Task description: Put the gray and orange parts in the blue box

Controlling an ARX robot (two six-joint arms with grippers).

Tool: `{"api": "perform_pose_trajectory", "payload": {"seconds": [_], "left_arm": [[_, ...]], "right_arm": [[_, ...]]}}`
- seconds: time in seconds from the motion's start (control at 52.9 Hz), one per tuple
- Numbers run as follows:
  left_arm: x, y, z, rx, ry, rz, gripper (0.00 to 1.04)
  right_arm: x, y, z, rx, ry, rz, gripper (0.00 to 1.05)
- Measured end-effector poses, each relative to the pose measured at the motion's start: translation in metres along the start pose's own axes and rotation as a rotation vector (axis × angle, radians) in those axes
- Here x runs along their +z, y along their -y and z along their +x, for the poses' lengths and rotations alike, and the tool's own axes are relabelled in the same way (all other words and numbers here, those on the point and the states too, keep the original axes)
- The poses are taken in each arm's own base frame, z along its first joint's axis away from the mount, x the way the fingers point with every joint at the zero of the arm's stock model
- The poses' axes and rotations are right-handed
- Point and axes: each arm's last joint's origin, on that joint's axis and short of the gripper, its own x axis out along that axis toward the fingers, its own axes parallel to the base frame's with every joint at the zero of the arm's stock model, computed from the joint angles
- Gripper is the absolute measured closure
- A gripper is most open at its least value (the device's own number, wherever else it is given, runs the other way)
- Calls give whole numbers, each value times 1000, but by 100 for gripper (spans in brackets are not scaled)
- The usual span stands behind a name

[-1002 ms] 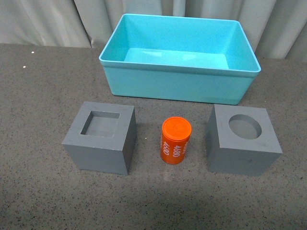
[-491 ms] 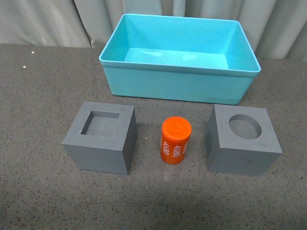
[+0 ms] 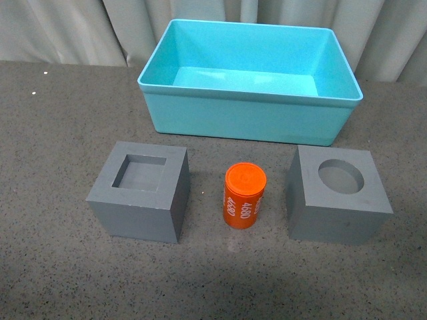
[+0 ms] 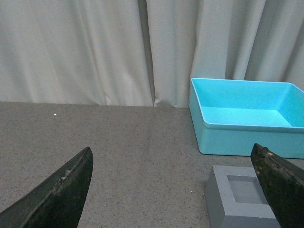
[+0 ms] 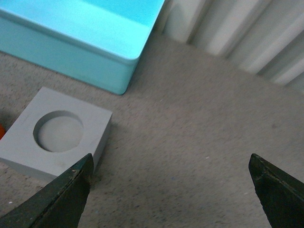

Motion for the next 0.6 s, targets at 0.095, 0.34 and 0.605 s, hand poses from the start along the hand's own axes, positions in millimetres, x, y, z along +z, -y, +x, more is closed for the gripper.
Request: {"api": "perform_pose_trajectory", "payload": {"seconds": [0.095,0.34,0.605], "left_arm": [[0,0,0,0,0,0,7],[0,0,0,0,0,0,7],[0,0,0,0,0,0,7]], "right_arm": [[6,-8,24,63,-107,57,10],[13,-24,62,117,-232,188,10],[7,-35,95,122,-356,297,10]]}}
